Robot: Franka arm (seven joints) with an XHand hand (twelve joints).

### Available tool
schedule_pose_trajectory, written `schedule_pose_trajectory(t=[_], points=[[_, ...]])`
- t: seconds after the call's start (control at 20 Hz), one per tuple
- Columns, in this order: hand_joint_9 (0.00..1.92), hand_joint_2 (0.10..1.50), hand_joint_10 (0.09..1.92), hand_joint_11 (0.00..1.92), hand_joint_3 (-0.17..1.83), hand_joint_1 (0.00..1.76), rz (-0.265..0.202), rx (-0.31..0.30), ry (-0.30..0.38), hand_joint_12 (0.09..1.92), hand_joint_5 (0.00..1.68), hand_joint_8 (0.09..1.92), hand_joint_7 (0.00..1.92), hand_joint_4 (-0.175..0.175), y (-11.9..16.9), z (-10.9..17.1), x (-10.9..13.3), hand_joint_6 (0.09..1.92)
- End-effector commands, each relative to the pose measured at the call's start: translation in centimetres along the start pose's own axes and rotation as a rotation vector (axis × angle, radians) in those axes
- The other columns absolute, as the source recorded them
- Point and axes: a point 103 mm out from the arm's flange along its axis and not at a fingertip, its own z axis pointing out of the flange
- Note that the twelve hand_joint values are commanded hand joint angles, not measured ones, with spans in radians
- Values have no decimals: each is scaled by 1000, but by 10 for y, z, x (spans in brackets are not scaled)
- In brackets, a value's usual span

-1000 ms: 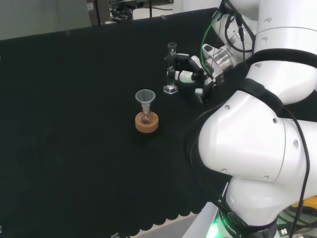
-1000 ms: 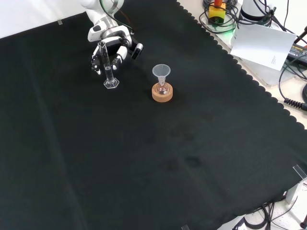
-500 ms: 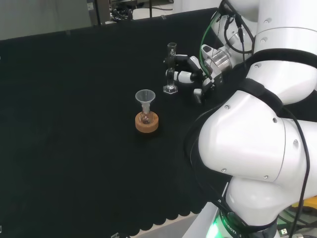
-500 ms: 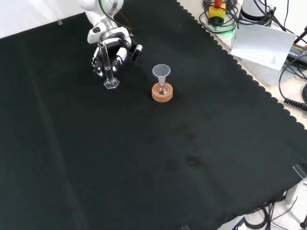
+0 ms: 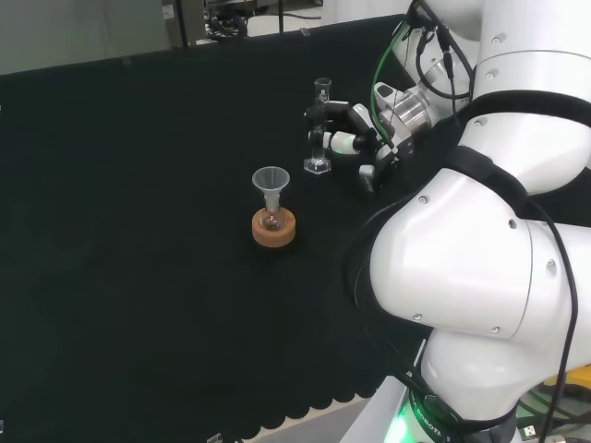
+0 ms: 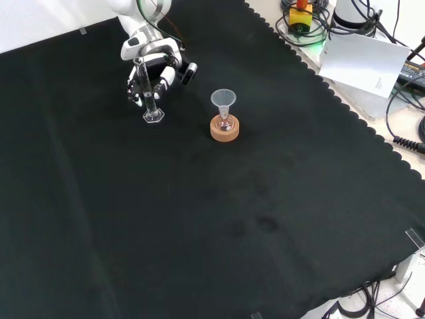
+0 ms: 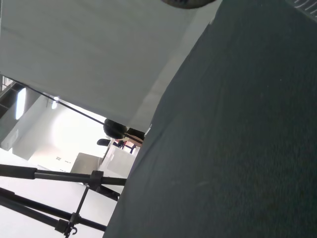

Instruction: Pick up the graduated cylinder.

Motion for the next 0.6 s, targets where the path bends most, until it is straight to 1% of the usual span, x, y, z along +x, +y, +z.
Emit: schedule_pose_trajectory(t=[0.05,0.3,0.4,0.45,0.5,0.55,0.6], points=[[1057,1050,282,745,-175,1181,0,-13,1,1087,723,527,769,35,0,-1,0,638],[1090,1051,273,764,-175,1176,-2,-21,-1,1086,727,535,860,44,-1,-1,1,657],[1130,1056,247,792,-175,1176,0,-33,-13,1071,786,503,922,58,-1,-2,1,642],[1156,1070,232,816,-175,1181,0,-41,-27,1059,847,488,956,71,-2,-3,2,612],[1190,1090,221,858,-134,1160,4,-49,-44,1046,921,481,1007,37,-3,-4,3,718],[1227,1099,212,909,-84,1194,9,-55,-83,1029,958,646,1023,-45,-4,-5,6,822],[1257,1103,203,961,-46,1223,10,-48,-121,1010,972,790,1021,-105,-4,-7,8,895]])
